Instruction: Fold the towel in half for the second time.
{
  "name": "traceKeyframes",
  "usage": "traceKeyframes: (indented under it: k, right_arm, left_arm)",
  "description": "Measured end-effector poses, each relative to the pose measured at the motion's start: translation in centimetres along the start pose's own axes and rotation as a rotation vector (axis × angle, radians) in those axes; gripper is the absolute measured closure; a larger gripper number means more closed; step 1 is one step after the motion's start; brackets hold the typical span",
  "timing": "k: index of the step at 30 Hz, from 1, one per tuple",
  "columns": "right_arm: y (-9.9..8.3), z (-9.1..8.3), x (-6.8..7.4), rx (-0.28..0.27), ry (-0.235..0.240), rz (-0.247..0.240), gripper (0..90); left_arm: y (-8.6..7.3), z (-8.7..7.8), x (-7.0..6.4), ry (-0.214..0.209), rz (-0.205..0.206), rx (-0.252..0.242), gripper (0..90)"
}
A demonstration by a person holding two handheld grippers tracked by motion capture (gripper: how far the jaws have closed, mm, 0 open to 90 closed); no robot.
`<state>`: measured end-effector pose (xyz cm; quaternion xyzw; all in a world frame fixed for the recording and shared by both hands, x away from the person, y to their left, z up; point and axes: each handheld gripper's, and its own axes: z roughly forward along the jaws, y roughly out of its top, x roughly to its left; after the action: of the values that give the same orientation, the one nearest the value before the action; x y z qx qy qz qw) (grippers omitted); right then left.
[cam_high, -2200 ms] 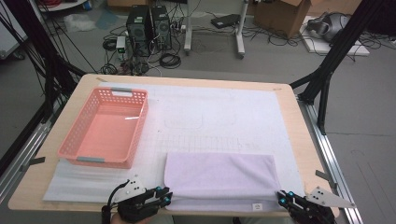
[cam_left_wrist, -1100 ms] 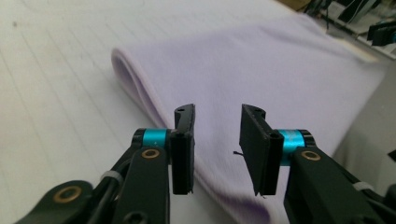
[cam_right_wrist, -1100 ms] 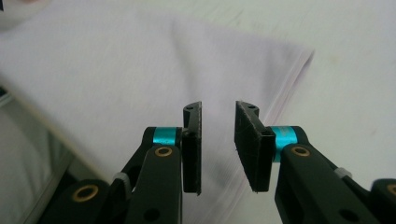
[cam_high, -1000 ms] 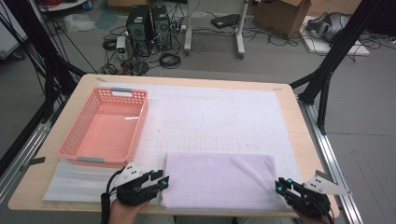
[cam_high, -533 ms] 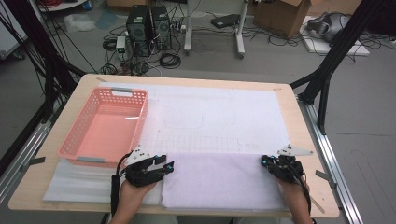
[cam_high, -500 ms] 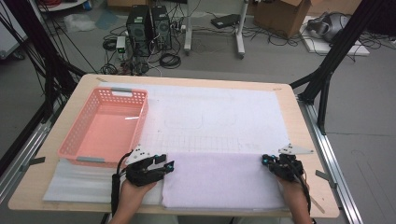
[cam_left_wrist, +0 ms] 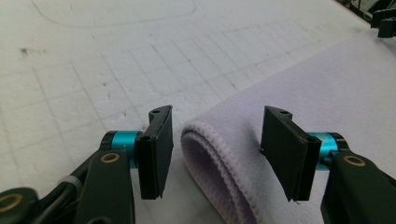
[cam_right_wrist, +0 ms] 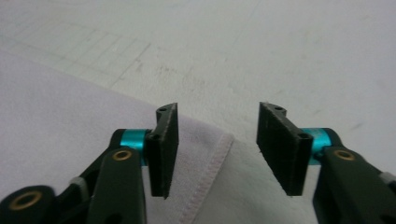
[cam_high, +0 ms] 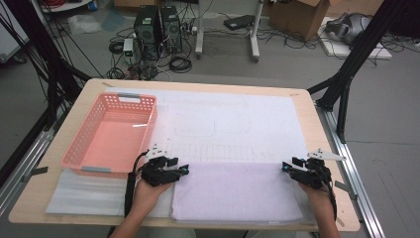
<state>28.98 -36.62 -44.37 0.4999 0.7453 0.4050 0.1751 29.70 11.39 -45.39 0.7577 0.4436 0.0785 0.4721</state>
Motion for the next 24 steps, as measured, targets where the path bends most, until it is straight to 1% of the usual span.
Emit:
traceKeyframes:
  k: [1,2,3,4,5,6,7,8,9,11,12,14,16,17,18,19,21,22,24]
  right_arm:
    - [0.0,0.6,0.0,0.039,0.009,-0.005,45.3]
    - [-0.1,0.8,0.1,0.047,0.012,-0.020,46.8]
    - [-0.2,0.8,0.1,0.044,0.022,-0.025,57.2]
    - [-0.2,0.7,0.2,0.047,0.062,-0.029,66.2]
    - [-0.1,0.6,0.4,0.050,0.058,-0.050,75.4]
    - [-0.1,0.5,0.5,0.051,0.065,-0.073,79.7]
    - [0.0,0.4,0.6,0.056,0.058,-0.080,81.2]
    - [0.1,0.4,0.6,0.051,0.050,-0.085,82.0]
    - [0.2,0.3,0.6,0.037,0.041,-0.091,82.3]
    - [0.4,0.2,0.4,0.002,0.023,-0.083,82.5]
    - [0.7,0.1,0.3,-0.017,0.012,-0.074,82.5]
    - [1.3,0.2,-0.1,-0.039,0.003,-0.048,82.5]
    - [2.1,0.3,-0.3,-0.055,-0.019,-0.045,82.4]
    - [2.4,0.4,-0.3,-0.059,-0.027,-0.044,82.4]
    - [2.9,0.7,-0.4,-0.061,-0.041,-0.053,82.4]
    - [3.1,0.8,-0.5,-0.060,-0.051,-0.053,82.4]
    - [3.8,1.2,-0.7,-0.066,-0.072,-0.055,82.4]
    - [4.0,1.3,-0.8,-0.070,-0.080,-0.057,82.4]
    - [4.5,1.7,-0.9,-0.080,-0.097,-0.054,82.4]
  left_arm:
    - [0.1,0.2,0.0,-0.002,0.003,0.013,44.6]
    - [0.1,0.2,-0.1,-0.003,0.010,0.017,47.0]
    - [0.1,0.3,-0.2,0.002,0.023,0.024,55.4]
    - [0.1,0.3,-0.3,-0.004,0.032,0.030,61.4]
    - [0.1,0.3,-0.4,-0.009,0.038,0.031,75.3]
    - [0.2,0.3,-0.6,0.004,0.046,0.023,78.2]
    - [0.3,0.3,-0.8,0.018,0.062,0.011,80.5]
    - [0.6,0.1,-0.8,0.029,0.068,-0.005,81.1]
    - [0.9,0.0,-0.7,0.029,0.063,-0.022,81.2]
    - [1.7,-0.2,-0.5,0.028,0.050,-0.053,81.2]
    - [2.1,-0.1,-0.4,0.035,0.055,-0.062,81.1]
    - [2.9,0.2,-0.1,0.043,0.046,-0.093,81.1]
    - [3.8,0.6,0.3,0.054,0.064,-0.087,81.1]
    - [4.4,0.9,0.5,0.057,0.064,-0.095,81.1]
    - [4.7,1.1,0.7,0.058,0.062,-0.103,81.0]
    - [5.2,1.5,1.0,0.059,0.047,-0.108,81.0]
    - [5.9,1.8,1.4,0.063,0.045,-0.113,81.0]
    - [6.2,2.0,1.6,0.068,0.043,-0.127,81.0]
    - [6.8,2.4,2.0,0.077,0.037,-0.129,81.0]
